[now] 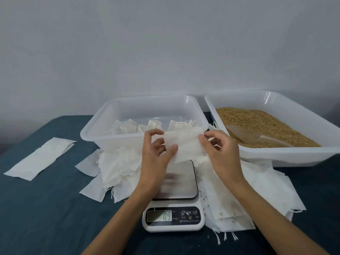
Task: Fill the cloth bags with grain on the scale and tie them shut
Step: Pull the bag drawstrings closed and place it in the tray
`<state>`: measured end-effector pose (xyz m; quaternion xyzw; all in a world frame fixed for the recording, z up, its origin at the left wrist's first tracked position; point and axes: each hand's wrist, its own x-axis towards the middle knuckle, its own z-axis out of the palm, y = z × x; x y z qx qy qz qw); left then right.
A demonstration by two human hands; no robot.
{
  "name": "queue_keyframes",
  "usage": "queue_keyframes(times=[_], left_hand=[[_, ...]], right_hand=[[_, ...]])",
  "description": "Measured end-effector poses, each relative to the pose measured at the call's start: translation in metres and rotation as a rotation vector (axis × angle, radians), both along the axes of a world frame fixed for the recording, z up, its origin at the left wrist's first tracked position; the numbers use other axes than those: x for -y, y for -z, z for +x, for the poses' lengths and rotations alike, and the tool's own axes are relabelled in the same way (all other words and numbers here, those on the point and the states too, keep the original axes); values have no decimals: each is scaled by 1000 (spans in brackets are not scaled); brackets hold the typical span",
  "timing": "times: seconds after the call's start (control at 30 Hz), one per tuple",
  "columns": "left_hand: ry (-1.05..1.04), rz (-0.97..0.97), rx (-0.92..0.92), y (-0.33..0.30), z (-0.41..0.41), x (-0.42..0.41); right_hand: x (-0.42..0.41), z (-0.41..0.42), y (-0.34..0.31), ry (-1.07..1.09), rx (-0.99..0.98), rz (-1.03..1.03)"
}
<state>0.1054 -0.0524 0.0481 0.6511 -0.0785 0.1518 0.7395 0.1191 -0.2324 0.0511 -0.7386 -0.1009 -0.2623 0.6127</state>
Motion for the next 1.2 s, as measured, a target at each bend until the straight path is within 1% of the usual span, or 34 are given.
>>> queue_keyframes(times=[0.17,0.27,0.43,0.57,0.63,0.8,0.93,1.03,1.1,1.13,1.2], left_hand=[[-64,26,60,0,1,-3],[-97,53,72,1,3,-4],[-54,58,12,2,2,-4],[-16,21,-28,0,3,-6],[-12,-1,-49,-1,4,-7],[1,-56,-68,-1,5,-8],[22,-59,-84,0,5,-8],[-35,-42,-96,-1,6,-8],[-108,-12,-55,-3,5,-10],[-144,30,-6,-5,5,-11],[-147,177,111,-8,1,-12]], right_hand=[[-2,-2,-1,-93,-64,78],[-2,-3,-1,-242,-101,40],[0,-1,1,-233,-104,24],[2,-2,-2,-349,-99,-71],[3,-2,-3,-340,-89,-108],[7,-2,-5,-300,-62,-67],[8,-4,-7,-324,-58,-125],[10,-4,-9,-328,-48,-88],[13,-4,-11,-294,-25,-76],[15,-4,-12,-273,-18,-85],[17,-5,-16,-258,-20,-126]])
